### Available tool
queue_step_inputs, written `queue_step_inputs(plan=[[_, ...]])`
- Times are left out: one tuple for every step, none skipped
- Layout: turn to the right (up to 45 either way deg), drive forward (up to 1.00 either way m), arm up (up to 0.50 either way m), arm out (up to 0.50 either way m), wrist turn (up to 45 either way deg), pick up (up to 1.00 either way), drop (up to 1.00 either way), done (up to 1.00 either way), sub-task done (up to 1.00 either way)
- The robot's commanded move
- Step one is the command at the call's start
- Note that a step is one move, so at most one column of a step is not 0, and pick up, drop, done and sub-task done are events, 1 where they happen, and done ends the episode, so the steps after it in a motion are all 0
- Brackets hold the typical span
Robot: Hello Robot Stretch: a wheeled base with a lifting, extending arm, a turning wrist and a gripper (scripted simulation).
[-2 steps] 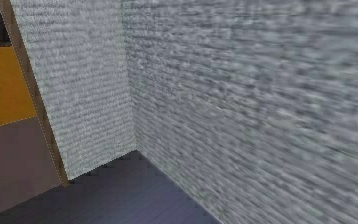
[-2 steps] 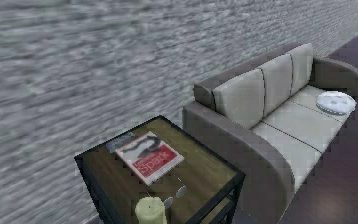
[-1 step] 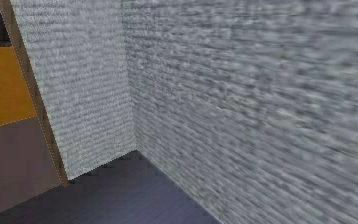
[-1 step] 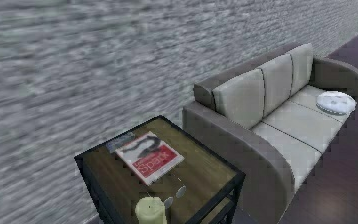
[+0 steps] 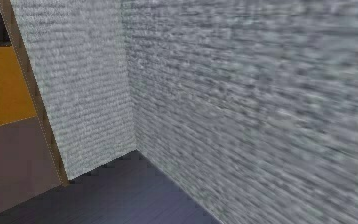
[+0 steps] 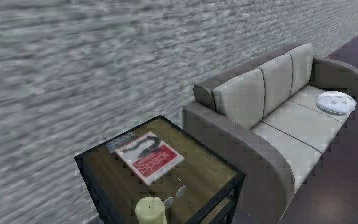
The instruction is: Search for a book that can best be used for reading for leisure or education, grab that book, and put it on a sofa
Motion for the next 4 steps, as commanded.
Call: queue_step_inputs(plan=[[0.0,0.00,0.00,0.32,0.0,0.00,0.00,0.00,0.00],[0.0,0.00,0.00,0.00,45.0,0.00,0.00,0.00,0.00],[0.0,0.00,0.00,0.00,45.0,0.00,0.00,0.00,0.00],[0.0,0.00,0.00,0.00,45.0,0.00,0.00,0.00,0.00]])
